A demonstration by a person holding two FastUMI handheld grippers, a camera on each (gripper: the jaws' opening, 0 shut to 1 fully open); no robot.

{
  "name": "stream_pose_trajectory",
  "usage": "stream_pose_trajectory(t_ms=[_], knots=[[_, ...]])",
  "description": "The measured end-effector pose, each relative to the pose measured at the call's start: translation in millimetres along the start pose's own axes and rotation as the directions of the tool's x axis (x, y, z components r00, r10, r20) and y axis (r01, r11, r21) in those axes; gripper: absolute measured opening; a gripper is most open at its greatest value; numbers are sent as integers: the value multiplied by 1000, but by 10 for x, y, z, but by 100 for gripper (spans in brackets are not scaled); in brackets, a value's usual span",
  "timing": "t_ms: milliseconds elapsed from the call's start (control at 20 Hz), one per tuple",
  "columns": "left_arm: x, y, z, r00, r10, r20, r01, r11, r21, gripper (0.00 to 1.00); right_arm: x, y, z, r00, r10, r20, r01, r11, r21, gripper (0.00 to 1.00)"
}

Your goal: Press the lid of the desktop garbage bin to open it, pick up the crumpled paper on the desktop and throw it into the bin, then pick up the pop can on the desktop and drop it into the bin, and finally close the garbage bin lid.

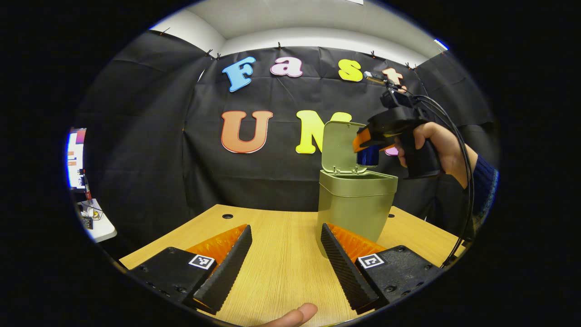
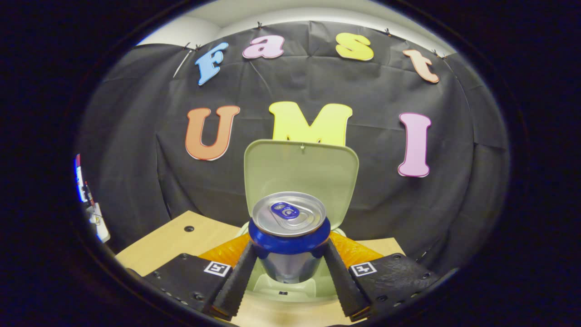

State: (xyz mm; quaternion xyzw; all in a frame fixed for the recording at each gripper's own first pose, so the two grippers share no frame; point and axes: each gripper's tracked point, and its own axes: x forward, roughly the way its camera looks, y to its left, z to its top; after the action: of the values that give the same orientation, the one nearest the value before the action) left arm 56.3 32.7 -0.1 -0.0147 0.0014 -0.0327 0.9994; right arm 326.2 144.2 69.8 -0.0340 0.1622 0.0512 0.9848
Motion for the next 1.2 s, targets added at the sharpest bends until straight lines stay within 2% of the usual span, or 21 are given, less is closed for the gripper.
stream_pose_trajectory(t_ms=[150, 250, 500, 550, 600, 700, 850, 1200], knots=[[1, 46, 18, 1000, 10, 7, -10, 1000, 0, 98, 88, 23, -102, 999, 16, -47, -15, 1000, 24, 81], [17, 41, -16, 1000, 7, -1, -7, 1000, -3, 98, 80, -39, -105, 999, -5, -50, 7, 999, 35, 81], [19, -11, -31, 1000, -1, -8, 1, 1000, -6, 98, -6, -80, -84, 999, 1, -41, 1, 999, 42, 81], [23, -34, -19, 1000, -5, -3, 5, 1000, -8, 98, -15, -126, -67, 999, -22, -39, 24, 998, 58, 82], [36, -80, -33, 1000, -17, -5, 17, 1000, -8, 98, -32, -185, -28, 998, -46, -31, 48, 997, 64, 87], [31, -138, -66, 999, -39, -12, 39, 999, -11, 99, -69, -244, 98, 998, -65, 7, 64, 996, 55, 98], [60, -119, -94, 999, -45, -19, 44, 999, -12, 99, -161, -240, 313, 997, -60, 52, 58, 998, 32, 98], [130, 91, -133, 1000, -6, -28, 5, 1000, -18, 99, -233, -254, 993, 992, -66, 107, 62, 997, 38, 95]])
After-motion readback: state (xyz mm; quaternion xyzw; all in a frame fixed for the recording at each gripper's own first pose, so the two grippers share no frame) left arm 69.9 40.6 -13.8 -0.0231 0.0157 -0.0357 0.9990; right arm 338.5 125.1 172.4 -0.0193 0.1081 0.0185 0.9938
